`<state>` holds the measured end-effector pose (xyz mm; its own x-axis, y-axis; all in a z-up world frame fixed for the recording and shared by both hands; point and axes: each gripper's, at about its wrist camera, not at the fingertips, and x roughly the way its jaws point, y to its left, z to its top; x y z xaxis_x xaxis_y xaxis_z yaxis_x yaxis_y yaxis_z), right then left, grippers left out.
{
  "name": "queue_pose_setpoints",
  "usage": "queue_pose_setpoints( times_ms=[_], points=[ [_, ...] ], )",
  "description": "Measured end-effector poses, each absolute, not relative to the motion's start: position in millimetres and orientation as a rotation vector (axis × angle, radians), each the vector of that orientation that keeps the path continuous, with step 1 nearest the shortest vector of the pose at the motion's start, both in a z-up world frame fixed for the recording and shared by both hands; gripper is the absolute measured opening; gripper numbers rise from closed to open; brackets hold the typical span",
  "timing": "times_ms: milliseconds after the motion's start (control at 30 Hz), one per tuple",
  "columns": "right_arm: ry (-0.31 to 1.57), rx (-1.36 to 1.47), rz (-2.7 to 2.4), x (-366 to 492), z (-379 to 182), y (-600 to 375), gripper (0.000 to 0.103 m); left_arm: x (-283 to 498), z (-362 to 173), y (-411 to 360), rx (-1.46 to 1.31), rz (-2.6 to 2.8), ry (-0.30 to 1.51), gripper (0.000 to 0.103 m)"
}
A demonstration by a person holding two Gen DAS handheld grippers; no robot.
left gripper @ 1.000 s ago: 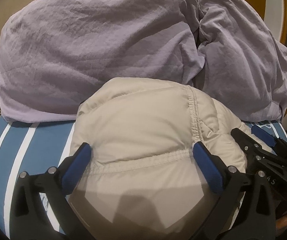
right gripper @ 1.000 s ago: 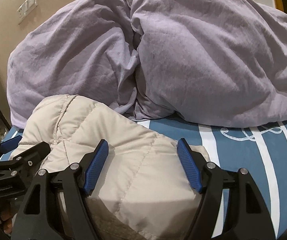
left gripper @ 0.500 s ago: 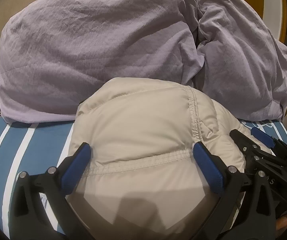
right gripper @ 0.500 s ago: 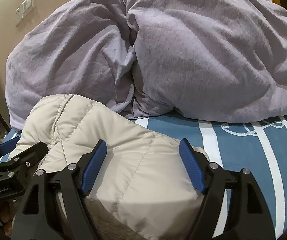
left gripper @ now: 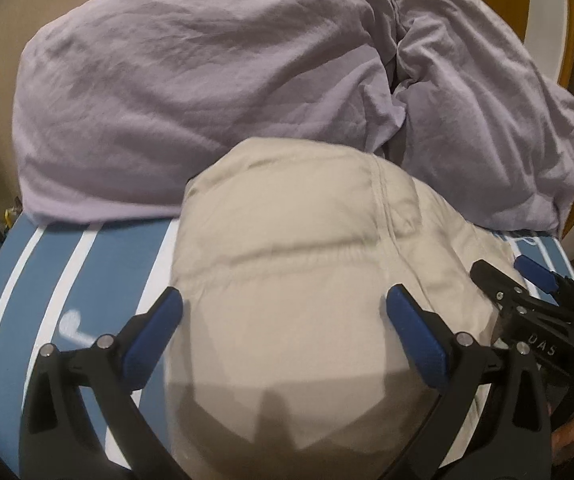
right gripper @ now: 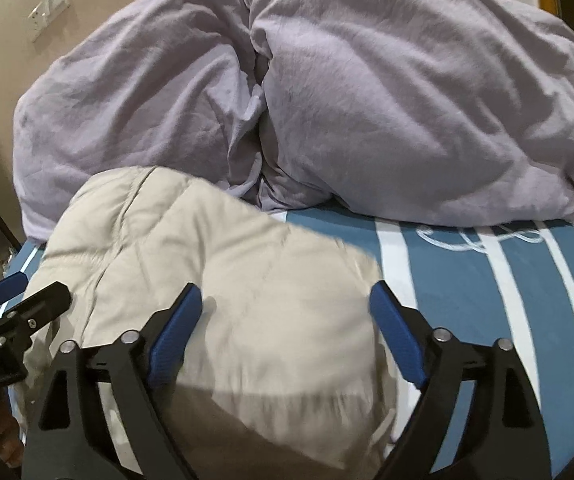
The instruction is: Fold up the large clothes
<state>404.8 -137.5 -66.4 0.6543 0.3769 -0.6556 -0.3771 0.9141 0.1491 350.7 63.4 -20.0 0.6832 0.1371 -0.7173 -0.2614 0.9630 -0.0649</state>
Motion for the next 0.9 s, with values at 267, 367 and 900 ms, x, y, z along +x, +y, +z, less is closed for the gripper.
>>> queue_pose_setpoints(
  times_ms=[267, 367, 900],
  points=[
    [0.772, 0.014, 0.435, 349, -52, -165, 0.095, 279, -5, 58, -0.185, 0.211, 0.769, 0.101],
    [0.787, 0.027, 0.442, 326, -50, -175, 0.097, 256, -3, 54, -0.195, 0.200, 0.769, 0.101],
    [0.895, 0.057, 0.482, 213, -47, -199, 0.101, 147, 2, 29, -0.257, 0.138, 0.780, 0.101]
  ],
)
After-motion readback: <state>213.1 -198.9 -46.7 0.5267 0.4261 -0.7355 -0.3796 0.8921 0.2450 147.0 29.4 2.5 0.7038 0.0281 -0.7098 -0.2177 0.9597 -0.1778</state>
